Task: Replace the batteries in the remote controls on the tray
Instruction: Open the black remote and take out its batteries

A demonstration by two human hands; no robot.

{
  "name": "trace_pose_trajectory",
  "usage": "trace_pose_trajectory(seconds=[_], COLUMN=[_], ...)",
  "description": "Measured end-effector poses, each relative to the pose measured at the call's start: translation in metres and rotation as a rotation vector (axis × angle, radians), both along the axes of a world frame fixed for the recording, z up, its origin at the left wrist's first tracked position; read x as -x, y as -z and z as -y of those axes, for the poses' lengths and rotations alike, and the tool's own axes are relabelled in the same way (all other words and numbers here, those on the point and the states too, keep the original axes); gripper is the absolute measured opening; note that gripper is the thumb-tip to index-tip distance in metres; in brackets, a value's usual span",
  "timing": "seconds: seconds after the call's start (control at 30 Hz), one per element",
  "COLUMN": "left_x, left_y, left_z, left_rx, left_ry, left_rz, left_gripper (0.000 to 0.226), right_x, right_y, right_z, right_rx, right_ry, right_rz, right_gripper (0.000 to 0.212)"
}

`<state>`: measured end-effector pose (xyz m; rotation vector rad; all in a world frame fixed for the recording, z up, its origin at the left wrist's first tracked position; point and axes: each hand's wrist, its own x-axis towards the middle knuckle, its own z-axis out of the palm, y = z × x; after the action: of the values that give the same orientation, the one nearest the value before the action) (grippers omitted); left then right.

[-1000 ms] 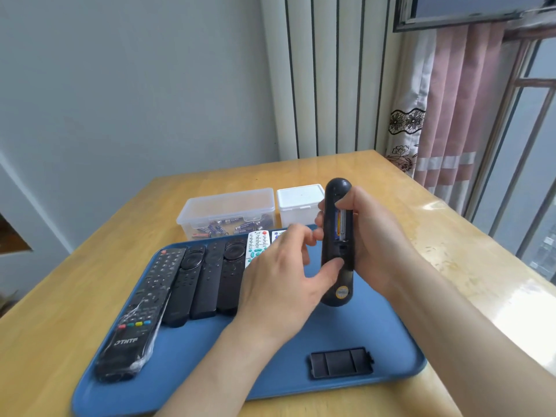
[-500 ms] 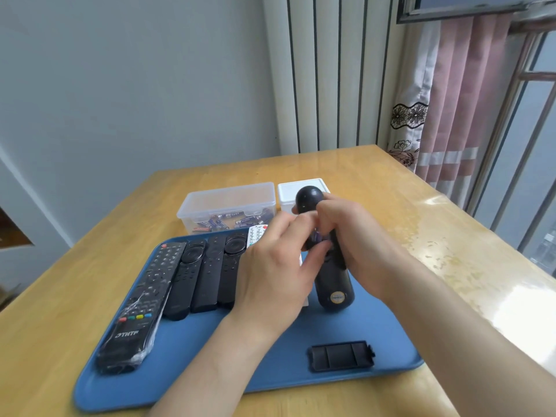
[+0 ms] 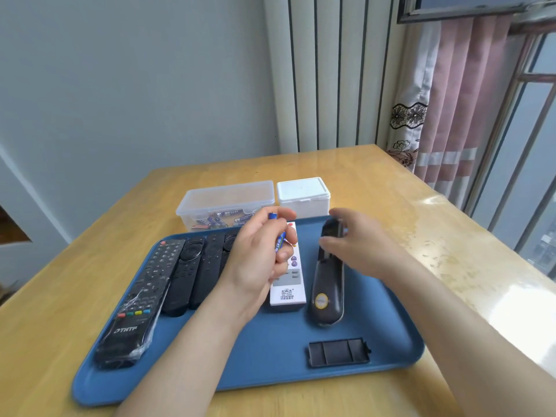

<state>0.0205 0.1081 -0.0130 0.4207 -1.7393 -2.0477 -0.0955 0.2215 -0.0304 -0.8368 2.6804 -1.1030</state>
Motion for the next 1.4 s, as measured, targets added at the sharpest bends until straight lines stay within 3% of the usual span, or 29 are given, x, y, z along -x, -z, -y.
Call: trace_pose_trajectory(seconds=[0.07,0.1,0.13,0.17,0.23,0.3,0.4,0.53,0.6,0.67,0.73,0.87,0.97,1.07,1.17,1.2,1.33,1.4], left_x=[0.001,0.002,0.002,0.002,0.005,0.005,0.009,0.014,0.021,0.041,0.071,0.124,0.14,0.143,0.143,0.141,0.15,0.148], left_y=[0.001,0.001,0.003,0.003,0.008,0.01,0.012,-0.002,-0.018,-0.031,-0.039,-0.02,0.001,0.009,0.016,0.017,0.029,0.018], left_z=[0.0,-0.001,0.0,-0.002,-0.005,-0.007,-0.014,-0.024,-0.022,-0.007,0.015,0.053,0.068,0.069,0.071,0.072,0.088,0.086], left_rx=[0.038,0.089,0.169,0.28,0.567,0.843,1.098,1.104,1.048,1.078,1.245,1.695,1.934,2.158,2.312,2.328,2.314,2.254], left_ry=[0.01,0.012,0.005,-0.003,-0.039,-0.098,-0.085,-0.048,-0.106,-0.201,-0.231,-0.037,-0.029,-0.056,-0.074,-0.073,-0.139,-0.138], left_rz=[0.008,0.015,0.026,0.043,0.069,0.102,0.16,0.093,-0.031,-0.068,0.054,0.489,0.505,0.47,0.402,0.415,0.174,0.118], left_gripper=[0.022,0.024,0.026,0.03,0.038,0.044,0.051,0.054,0.045,0.036,0.034,0.036,0.039,0.041,0.04,0.041,0.043,0.039], right_x=[-0.007,-0.01,-0.015,-0.021,-0.04,-0.052,-0.044,-0.031,-0.022,-0.007,0.012,0.052,0.082,0.102,0.118,0.122,0.136,0.137], right_y=[0.001,-0.001,-0.005,-0.01,-0.018,-0.017,0.002,0.007,0.0,-0.012,-0.018,-0.026,-0.029,-0.022,-0.01,-0.006,0.003,0.005], right_z=[0.002,0.004,0.006,0.009,0.015,0.023,0.034,0.032,0.024,0.012,0.001,-0.003,0.007,0.024,0.045,0.051,0.058,0.058], right_rx=[-0.122,-0.066,0.06,0.269,0.684,0.849,1.017,1.157,1.224,1.19,1.041,0.585,0.302,0.14,0.034,0.023,0.132,0.133], right_ry=[0.055,0.069,0.039,-0.023,-0.198,-0.251,-0.088,-0.062,-0.072,0.049,0.097,0.046,0.014,-0.083,-0.159,-0.186,-0.256,-0.243], right_rz=[-0.273,-0.35,-0.31,-0.131,0.482,0.943,1.198,1.25,1.222,1.092,0.927,0.511,0.287,0.241,0.219,0.225,0.281,0.265], right_gripper=[0.04,0.036,0.035,0.033,0.029,0.028,0.03,0.032,0.022,0.01,0.01,0.012,0.038,0.071,0.091,0.091,0.062,0.062])
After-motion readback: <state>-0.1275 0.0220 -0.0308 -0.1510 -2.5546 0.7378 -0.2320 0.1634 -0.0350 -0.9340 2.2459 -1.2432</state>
